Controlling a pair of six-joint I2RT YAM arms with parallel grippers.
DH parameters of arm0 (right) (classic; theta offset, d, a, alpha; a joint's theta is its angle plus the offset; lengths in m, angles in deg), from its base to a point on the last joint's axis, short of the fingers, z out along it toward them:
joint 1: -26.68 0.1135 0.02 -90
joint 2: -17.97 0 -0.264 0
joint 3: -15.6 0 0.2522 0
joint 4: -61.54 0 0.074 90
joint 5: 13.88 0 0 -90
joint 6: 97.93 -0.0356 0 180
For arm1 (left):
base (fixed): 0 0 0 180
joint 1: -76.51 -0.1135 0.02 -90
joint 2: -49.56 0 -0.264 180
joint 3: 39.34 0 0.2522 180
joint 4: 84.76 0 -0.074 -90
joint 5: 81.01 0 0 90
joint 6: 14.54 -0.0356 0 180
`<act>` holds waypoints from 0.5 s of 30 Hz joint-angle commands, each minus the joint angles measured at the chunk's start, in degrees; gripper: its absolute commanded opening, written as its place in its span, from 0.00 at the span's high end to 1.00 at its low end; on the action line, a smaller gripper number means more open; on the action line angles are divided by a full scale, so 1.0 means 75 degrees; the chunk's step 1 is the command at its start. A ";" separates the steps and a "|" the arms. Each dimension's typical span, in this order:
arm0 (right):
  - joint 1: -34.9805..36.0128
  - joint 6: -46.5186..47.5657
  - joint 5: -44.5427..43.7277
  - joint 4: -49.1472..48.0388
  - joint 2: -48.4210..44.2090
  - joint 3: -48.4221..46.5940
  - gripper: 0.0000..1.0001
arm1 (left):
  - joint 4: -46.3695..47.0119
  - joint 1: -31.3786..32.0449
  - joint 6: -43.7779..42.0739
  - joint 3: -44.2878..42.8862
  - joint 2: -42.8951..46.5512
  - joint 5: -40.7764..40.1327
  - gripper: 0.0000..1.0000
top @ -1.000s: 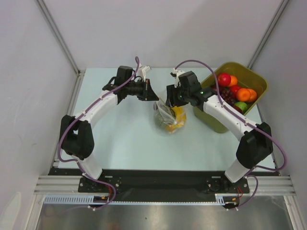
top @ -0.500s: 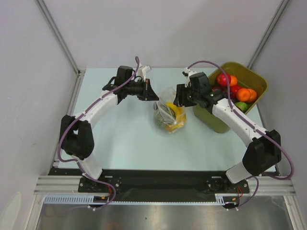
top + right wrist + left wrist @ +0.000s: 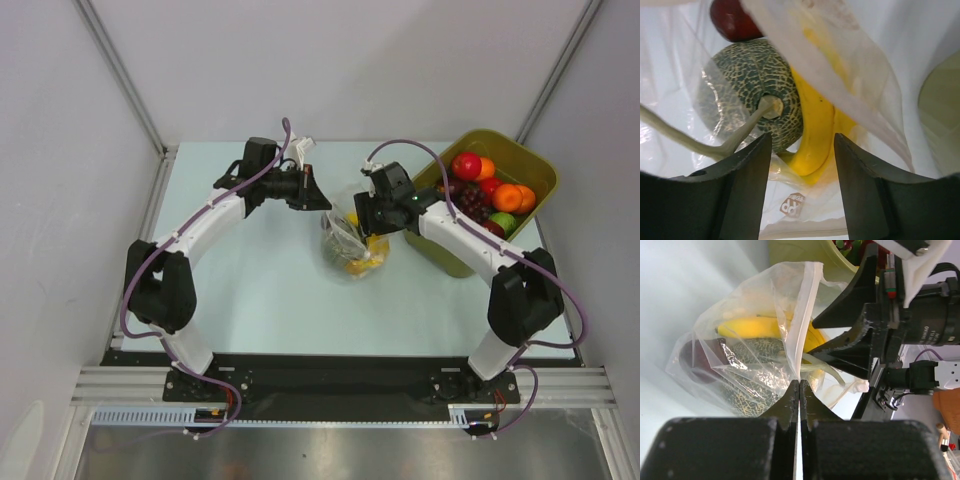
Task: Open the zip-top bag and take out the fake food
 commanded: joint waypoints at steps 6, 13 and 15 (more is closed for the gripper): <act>-0.0122 0.0054 -0.0637 0.0242 0.0206 -0.0285 0.38 | 0.0232 0.0043 -0.0076 -0.0059 0.0380 0.0249 1.00; -0.0146 -0.0098 -0.0648 0.0523 0.0522 -0.0274 0.38 | 0.0220 0.0032 -0.0123 -0.0059 0.0380 0.0261 1.00; -0.0134 -0.0133 -0.0777 0.0617 0.0581 -0.0262 0.38 | 0.0220 0.0043 -0.0111 -0.0059 0.0392 0.0249 1.00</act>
